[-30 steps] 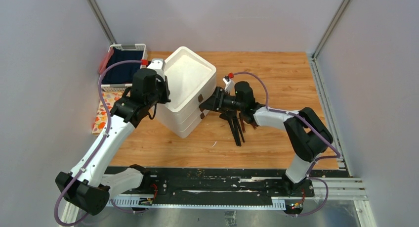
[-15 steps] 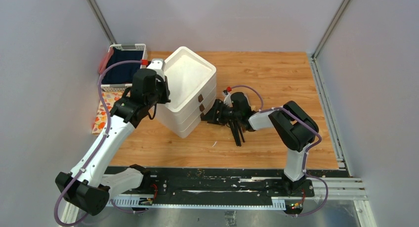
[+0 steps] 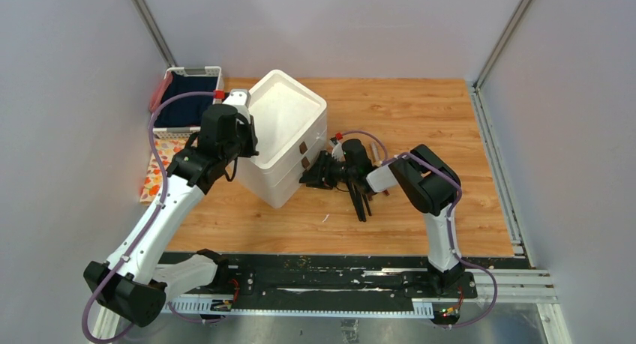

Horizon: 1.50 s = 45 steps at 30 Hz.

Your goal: Organize the makeup

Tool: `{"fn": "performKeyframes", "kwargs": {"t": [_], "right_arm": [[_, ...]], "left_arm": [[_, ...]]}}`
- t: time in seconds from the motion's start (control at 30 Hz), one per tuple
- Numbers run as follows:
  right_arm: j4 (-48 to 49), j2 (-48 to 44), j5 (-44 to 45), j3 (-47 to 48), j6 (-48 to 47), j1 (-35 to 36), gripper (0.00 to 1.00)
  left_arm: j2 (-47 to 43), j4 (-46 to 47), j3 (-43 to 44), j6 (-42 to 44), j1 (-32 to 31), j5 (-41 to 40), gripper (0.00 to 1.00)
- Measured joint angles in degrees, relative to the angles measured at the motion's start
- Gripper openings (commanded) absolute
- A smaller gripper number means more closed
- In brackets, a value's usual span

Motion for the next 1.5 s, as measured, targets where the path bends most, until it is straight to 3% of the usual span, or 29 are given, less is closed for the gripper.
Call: {"fn": "performKeyframes", "kwargs": {"t": [0.6, 0.9, 1.2, 1.43, 1.5], "right_arm": [[-3.0, -4.9, 3.3, -0.6, -3.0, 0.1, 0.51], [-3.6, -3.1, 2.6, 2.0, -3.1, 0.1, 0.3], [-3.5, -2.7, 2.1, 3.5, -3.3, 0.2, 0.01], [-4.9, -3.1, 3.7, 2.9, -4.0, 0.2, 0.0], [-6.3, -3.8, 4.8, 2.3, -4.5, 0.2, 0.04]], "left_arm": [[-0.1, -0.1, 0.0, 0.1, 0.0, 0.2, 0.0], [-0.1, -0.2, 0.0, 0.1, 0.0, 0.2, 0.0], [-0.1, -0.2, 0.0, 0.1, 0.0, 0.2, 0.0], [-0.1, -0.2, 0.0, 0.1, 0.0, 0.2, 0.0], [-0.1, -0.2, 0.0, 0.1, 0.0, 0.2, 0.0]]}}
